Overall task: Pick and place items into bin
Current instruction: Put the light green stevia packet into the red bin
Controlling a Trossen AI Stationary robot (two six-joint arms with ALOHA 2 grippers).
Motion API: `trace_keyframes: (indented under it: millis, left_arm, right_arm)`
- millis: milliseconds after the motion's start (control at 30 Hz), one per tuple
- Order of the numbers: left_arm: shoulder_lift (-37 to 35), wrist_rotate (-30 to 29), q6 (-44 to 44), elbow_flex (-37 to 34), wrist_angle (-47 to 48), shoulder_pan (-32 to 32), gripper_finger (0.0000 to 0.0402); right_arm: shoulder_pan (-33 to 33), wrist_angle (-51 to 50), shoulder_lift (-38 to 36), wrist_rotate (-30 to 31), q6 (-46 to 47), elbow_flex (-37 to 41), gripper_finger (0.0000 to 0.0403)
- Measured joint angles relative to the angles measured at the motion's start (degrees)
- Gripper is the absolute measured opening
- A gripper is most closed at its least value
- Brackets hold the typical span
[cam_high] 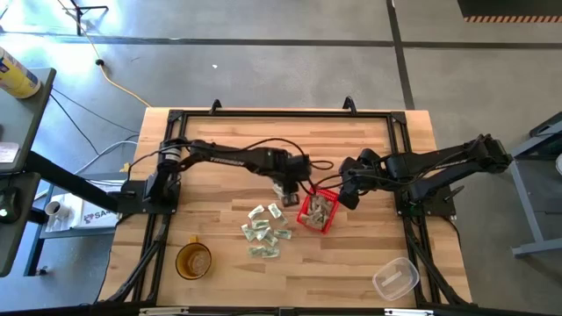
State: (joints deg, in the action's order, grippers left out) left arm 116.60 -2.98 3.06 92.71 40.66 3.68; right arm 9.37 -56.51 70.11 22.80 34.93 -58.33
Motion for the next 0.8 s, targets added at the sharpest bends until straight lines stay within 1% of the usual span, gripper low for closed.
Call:
trace_keyframes:
  millis: [100, 167, 267, 333, 367, 433, 500, 533, 667, 733, 800]
  left_arm:
    - [0.02, 0.45, -6.61, -0.99, 4.72, 1.41, 0.0149]
    - [0.03, 3.58, -13.79, -1.92, 6.14, 1.74, 0.0149]
    - [0.04, 7.48, -24.86, -2.51, 5.69, 1.04, 0.0148]
    - [0.04, 7.81, -30.98, -2.78, 4.98, 0.27, 0.0149]
    - [0.04, 7.30, -32.58, -3.05, 4.05, -0.22, 0.0152]
    - [0.04, 4.32, -33.02, -3.37, 1.14, -1.22, 0.0163]
    - [0.04, 1.12, -33.21, -3.37, -1.00, -1.94, 0.0182]
    - [0.04, 0.45, -33.40, -3.37, -1.65, -2.03, 0.0193]
    - [1.96, 1.03, -33.46, -3.37, -2.87, -1.81, 0.0235]
    - [3.30, -0.68, -33.45, -3.39, -3.31, -1.81, 0.0251]
    - [3.88, -0.99, -33.44, -3.39, -2.79, -1.83, 0.0262]
  right_arm:
    - [0.00, -0.26, 0.00, -0.26, -0.36, 0.00, 0.0332]
    - [0.00, -0.29, 0.00, -0.14, -0.47, 0.00, 0.0332]
    - [0.00, -0.34, 0.00, 0.72, -1.14, 0.00, 0.0332]
    - [0.00, -0.38, 0.00, 0.84, -1.46, 0.00, 0.0332]
    - [0.00, -0.38, 0.00, 0.84, -1.50, 0.00, 0.0332]
    - [0.00, -0.42, 0.00, 0.74, -1.45, 0.00, 0.0332]
    - [0.00, -0.42, 0.00, 0.36, -1.43, 0.00, 0.0332]
    - [0.00, -0.42, 0.00, 0.23, -1.41, 0.00, 0.0332]
    - [0.00, -0.41, 0.00, 0.09, -1.45, 0.00, 0.0332]
    - [0.00, -0.46, 0.00, 0.03, -1.41, 0.00, 0.0332]
    - [0.00, -0.42, 0.00, -0.26, -1.41, 0.26, 0.0332]
